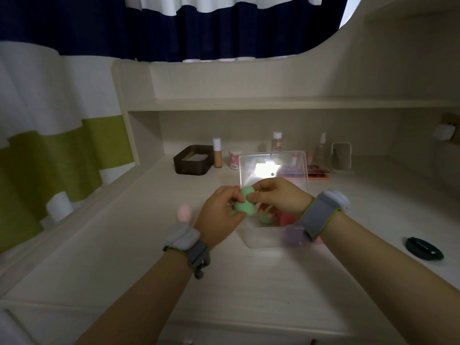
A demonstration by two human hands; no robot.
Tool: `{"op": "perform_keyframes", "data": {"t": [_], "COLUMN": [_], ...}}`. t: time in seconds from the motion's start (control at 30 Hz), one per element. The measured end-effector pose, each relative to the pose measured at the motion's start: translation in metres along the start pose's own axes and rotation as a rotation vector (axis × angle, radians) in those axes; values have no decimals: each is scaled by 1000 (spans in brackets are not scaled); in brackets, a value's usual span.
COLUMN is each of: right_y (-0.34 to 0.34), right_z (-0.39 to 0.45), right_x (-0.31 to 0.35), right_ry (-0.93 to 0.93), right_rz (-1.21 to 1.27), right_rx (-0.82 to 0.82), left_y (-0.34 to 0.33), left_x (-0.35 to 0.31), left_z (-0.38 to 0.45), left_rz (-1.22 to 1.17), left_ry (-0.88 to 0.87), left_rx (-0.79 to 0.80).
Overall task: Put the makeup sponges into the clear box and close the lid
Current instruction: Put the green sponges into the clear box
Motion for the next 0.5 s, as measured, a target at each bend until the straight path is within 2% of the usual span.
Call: {"op": "perform_keyframes", "data": {"t": [0.13,0.23,0.5], "right_y": [9,17,22], "right_z": [-2,0,-5], "right_x": [-1,-8,-15], "right_ry": [6,4,-45], "right_rz": [-67,-100,-501], "right_rx": [-43,-91,-57], "left_y": [-7,-7,-12], "left_x": [1,6,14], "left_z": [-1,-2,-6], "left_rz": [69,136,206], "left_ry": [-39,19,77], "left_rx": [39,91,238]}}
Point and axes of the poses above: each hand's wrist, its own z-axis towards the middle knuckle, its own y-axis out of the back of the hand, x = y × z, the point moved 1 cm from there along z, towards the middle knuckle
